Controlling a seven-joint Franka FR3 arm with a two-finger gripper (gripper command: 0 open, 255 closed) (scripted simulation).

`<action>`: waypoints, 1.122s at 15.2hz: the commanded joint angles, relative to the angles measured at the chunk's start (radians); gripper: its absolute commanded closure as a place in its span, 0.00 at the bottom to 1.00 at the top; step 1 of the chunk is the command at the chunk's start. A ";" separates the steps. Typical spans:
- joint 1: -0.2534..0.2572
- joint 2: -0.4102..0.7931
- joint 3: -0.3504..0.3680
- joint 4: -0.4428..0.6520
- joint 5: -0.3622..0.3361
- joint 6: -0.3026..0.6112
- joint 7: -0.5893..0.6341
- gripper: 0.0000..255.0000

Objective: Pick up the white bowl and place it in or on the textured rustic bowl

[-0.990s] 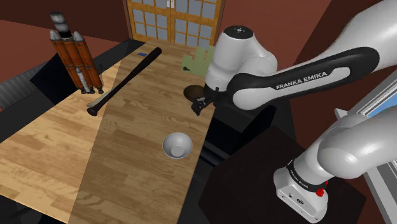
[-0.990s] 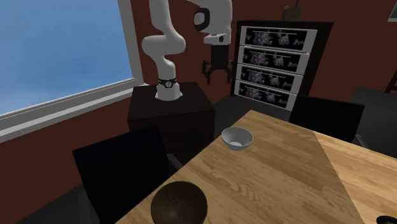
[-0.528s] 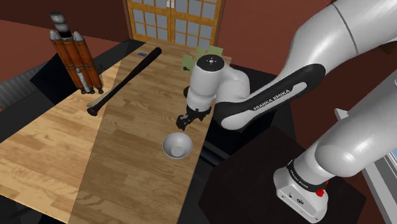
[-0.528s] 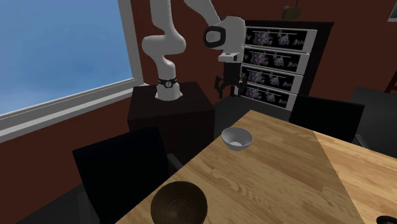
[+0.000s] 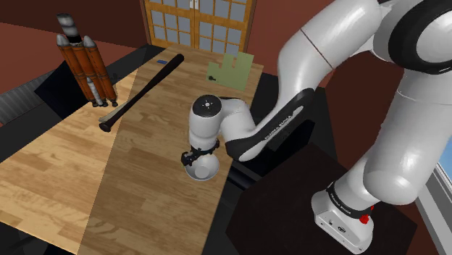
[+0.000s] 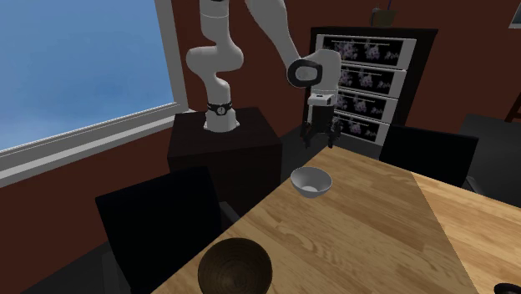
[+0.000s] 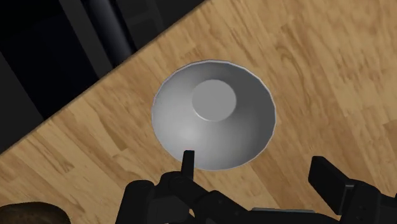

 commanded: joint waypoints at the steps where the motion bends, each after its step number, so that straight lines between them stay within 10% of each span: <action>1: 0.052 0.084 -0.035 0.063 -0.071 -0.008 0.064 0.00; 5: 0.154 0.241 -0.096 0.198 -0.159 -0.027 0.150 0.00; 17: 0.192 0.345 -0.159 0.257 -0.233 0.014 0.198 0.00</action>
